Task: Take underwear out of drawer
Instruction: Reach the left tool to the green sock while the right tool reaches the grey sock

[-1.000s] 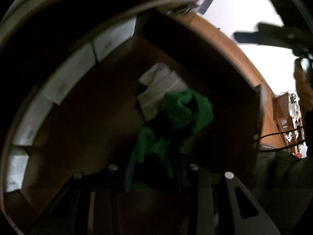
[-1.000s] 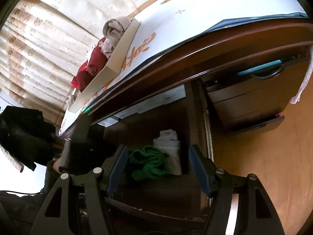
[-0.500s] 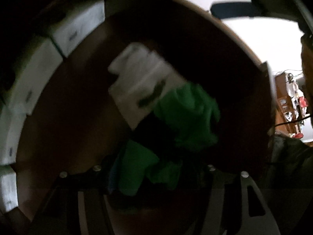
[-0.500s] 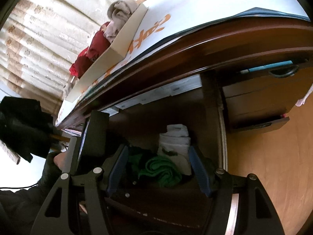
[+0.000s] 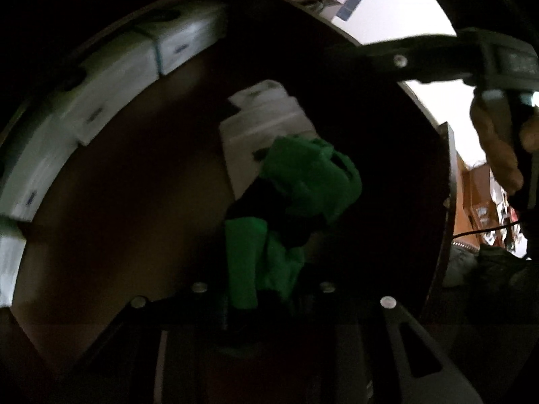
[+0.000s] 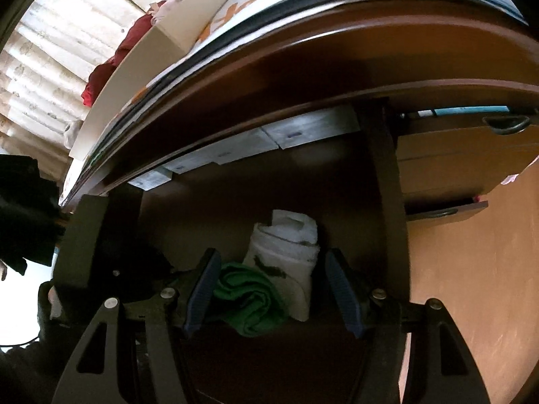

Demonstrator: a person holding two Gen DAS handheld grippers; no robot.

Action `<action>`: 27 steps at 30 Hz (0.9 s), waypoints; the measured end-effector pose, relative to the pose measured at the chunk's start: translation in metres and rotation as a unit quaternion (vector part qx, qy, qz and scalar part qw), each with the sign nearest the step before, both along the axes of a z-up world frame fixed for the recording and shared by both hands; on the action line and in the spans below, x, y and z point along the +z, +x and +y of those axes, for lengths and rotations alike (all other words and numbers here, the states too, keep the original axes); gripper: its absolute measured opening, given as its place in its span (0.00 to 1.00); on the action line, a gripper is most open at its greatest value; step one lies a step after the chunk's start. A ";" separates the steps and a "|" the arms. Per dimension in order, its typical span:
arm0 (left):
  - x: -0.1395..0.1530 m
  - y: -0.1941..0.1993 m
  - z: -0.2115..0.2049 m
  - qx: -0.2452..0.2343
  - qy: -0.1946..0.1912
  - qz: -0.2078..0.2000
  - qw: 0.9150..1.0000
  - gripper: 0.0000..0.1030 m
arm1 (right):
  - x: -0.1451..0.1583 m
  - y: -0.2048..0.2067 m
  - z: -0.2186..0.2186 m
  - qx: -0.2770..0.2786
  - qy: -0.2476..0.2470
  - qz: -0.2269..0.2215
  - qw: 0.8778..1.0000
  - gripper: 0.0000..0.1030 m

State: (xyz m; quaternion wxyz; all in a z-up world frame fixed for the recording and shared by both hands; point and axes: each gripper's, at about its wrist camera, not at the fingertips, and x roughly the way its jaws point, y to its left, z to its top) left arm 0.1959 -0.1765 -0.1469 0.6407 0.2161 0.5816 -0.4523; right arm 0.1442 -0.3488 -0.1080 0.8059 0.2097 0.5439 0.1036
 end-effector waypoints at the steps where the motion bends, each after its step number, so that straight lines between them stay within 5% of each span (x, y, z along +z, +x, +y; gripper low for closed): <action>1: 0.001 -0.002 0.002 0.004 -0.001 0.000 1.000 0.24 | -0.001 0.001 0.003 0.001 -0.007 0.000 1.000 0.65; 11: 0.012 -0.007 0.045 0.053 0.011 -0.027 0.998 0.23 | -0.004 0.007 0.023 0.002 -0.047 0.022 0.999 0.65; 18: 0.001 0.018 0.074 0.151 0.030 -0.025 0.988 0.23 | -0.032 0.025 0.050 0.010 -0.074 0.087 0.993 0.65; 27: 0.011 -0.006 0.093 0.215 0.049 -0.035 0.975 0.24 | -0.054 0.042 0.065 0.012 -0.110 0.145 0.983 0.65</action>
